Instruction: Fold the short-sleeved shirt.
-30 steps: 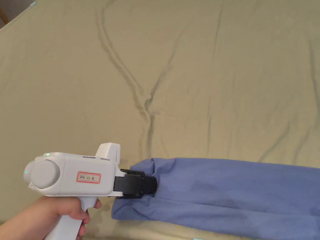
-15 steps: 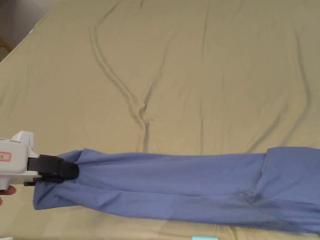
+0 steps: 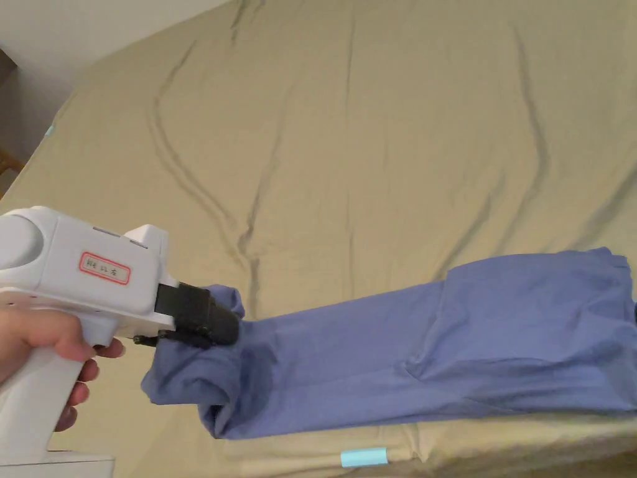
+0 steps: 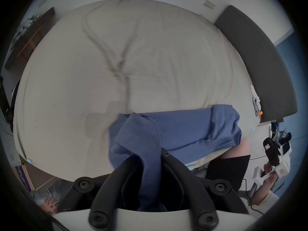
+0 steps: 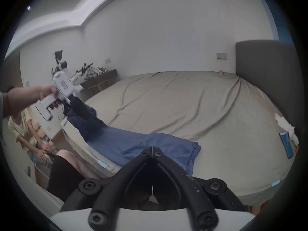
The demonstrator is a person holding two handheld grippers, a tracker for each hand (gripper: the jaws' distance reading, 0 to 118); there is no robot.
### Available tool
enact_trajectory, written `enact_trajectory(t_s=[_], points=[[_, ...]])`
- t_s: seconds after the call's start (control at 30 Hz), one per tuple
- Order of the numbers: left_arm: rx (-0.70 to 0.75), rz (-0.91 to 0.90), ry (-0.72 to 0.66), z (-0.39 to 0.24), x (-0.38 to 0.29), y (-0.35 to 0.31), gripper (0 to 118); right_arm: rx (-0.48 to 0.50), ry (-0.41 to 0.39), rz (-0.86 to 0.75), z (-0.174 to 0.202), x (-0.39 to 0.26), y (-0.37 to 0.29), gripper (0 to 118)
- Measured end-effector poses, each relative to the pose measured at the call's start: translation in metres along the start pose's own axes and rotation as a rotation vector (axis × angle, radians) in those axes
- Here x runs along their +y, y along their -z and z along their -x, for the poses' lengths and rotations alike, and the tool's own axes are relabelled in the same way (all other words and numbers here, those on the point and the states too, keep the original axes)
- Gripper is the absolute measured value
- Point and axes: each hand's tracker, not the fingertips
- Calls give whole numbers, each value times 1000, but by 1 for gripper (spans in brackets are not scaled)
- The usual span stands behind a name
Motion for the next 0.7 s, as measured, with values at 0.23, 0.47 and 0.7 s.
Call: enact_trajectory(t_s=[0.23, 0.47, 0.7], points=[[41, 109, 116, -77, 2, 80, 22, 9, -5, -16, -11, -13, -17, 1], [-67, -59, 192, -110, 3, 41, 84, -18, -2, 13, -12, -22, -15, 1], [193, -52, 127, -60, -16, 70, 0, 22, -36, 36, 1, -25, -5, 1]])
